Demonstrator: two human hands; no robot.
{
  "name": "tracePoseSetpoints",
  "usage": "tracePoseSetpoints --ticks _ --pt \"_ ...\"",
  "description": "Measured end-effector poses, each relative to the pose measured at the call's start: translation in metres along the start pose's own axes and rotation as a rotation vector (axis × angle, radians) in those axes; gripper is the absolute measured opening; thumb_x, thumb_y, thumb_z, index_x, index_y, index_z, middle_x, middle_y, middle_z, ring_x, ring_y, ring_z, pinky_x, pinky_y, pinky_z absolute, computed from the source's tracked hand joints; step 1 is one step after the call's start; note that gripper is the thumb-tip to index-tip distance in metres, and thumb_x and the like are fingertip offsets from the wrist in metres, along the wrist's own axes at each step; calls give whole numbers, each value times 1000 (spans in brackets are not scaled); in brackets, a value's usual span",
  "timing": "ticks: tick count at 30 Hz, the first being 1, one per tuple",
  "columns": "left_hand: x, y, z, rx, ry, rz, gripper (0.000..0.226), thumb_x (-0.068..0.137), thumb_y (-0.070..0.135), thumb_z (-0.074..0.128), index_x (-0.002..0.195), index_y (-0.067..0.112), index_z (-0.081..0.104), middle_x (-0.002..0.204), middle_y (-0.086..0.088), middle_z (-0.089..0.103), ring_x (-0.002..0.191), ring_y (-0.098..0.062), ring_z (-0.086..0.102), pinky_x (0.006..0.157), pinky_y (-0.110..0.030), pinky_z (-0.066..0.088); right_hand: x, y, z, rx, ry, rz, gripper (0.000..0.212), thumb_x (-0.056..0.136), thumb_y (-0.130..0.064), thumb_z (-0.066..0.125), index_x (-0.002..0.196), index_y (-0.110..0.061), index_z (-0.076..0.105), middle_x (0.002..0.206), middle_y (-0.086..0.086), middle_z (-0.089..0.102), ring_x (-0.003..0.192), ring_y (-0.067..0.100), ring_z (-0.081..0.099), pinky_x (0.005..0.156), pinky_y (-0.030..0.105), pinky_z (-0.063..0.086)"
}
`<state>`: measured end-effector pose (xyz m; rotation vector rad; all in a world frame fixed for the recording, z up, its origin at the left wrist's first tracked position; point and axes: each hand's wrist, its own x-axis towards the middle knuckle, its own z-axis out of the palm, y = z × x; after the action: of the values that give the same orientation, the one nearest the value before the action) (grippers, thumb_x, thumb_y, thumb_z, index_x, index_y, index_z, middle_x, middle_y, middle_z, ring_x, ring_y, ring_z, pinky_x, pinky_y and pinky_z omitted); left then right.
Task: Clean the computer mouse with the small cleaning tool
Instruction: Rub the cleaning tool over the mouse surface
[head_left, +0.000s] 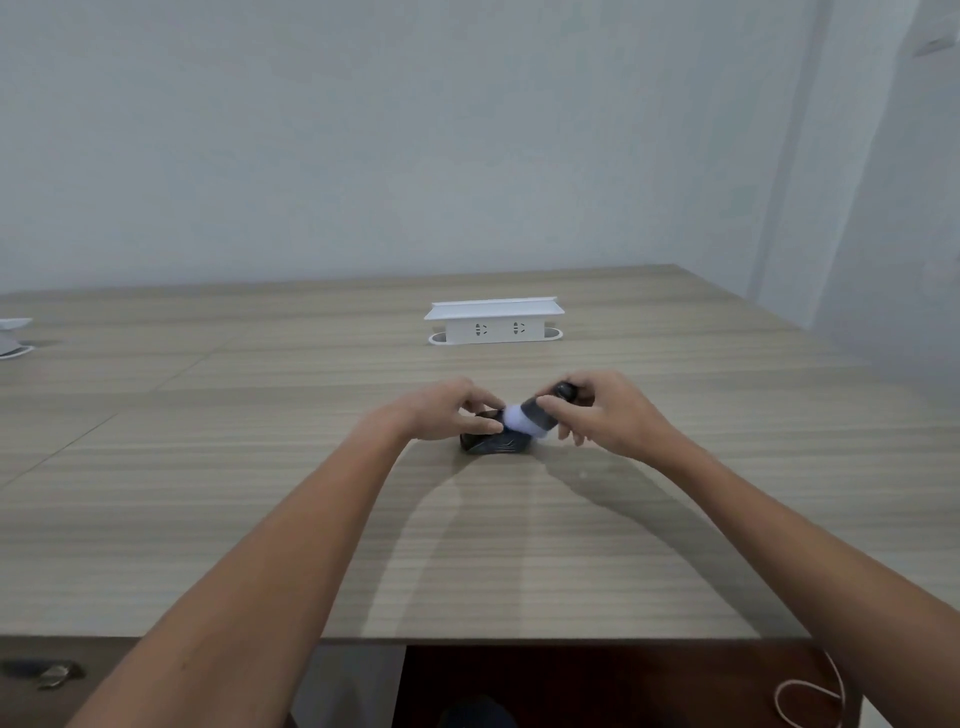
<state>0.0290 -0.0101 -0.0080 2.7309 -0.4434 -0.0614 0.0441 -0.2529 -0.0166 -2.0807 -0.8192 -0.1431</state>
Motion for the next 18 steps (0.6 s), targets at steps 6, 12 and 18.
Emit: tracePoseSetpoints --ticks 6,12,18 --pt "0 -4 7 -86 7 11 36 101 24 53 136 22 59 107 6 58 97 -15 59 74 -8 44 3 14 3 -208 181 27 12 92 -18 65 91 -14 77 61 -13 64 57 6 63 61 28 51" --pt "6 -10 14 -183 4 -18 36 100 27 54 135 27 60 121 5 67 101 -15 65 91 -26 49 -2 14 10 -132 55 27 12 91 -17 66 95 -15 77 59 -8 66 49 5 60 56 20 49" --pt "9 -21 20 -223 9 -53 38 97 37 55 135 34 60 123 8 70 108 -16 66 96 -31 50 -4 14 13 -33 56 37 12 90 -20 66 93 -17 78 64 1 72 55 13 67 54 24 53"
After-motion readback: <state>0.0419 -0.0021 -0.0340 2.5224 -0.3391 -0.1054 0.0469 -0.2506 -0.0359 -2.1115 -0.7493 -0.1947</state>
